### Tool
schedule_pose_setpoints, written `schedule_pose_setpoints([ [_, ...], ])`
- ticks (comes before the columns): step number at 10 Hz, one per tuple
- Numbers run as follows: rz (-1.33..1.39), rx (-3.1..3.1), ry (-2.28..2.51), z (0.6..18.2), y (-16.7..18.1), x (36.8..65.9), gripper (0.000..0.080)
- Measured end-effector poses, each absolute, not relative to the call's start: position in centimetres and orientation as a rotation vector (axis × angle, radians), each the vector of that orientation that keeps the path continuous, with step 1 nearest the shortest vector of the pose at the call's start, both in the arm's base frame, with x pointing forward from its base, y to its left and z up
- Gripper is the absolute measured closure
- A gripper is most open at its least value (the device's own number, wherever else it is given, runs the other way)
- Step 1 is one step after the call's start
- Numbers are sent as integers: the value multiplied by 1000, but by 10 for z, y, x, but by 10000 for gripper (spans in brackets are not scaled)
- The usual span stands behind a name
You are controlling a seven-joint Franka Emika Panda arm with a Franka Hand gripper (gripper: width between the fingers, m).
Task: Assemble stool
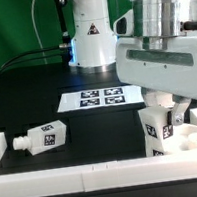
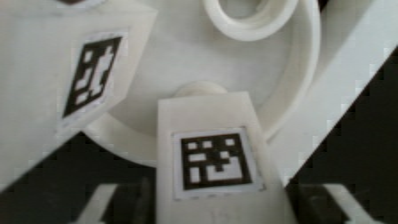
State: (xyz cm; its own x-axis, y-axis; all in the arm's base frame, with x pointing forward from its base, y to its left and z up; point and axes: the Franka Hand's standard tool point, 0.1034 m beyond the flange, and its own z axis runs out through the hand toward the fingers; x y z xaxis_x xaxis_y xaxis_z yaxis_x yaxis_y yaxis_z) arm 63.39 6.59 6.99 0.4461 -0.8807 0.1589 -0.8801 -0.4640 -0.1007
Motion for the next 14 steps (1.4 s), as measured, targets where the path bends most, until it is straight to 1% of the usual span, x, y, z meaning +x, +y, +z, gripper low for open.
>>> schedule_pose_setpoints([
  [1,-296,-2668,1623,70,66,634,255],
  [2,-295,-2668,1572,82,64,638,255],
  [3,-287,-2651,1547,101,62,640,163],
  [4,-283,-2644,1546,109,60,641,163],
  [5,-281,-2651,1545,104,61,640,153],
  [8,-286,-2663,1520,105,60,641,151],
  [9,-297,-2667,1477,113,53,641,151],
  [11,-297,-2650,1426,140,21,631,151],
  [12,-338,-2660,1398,142,10,631,151],
  [13,-401,-2668,1369,141,6,636,151],
  [14,-385,-2673,1366,140,11,635,151],
])
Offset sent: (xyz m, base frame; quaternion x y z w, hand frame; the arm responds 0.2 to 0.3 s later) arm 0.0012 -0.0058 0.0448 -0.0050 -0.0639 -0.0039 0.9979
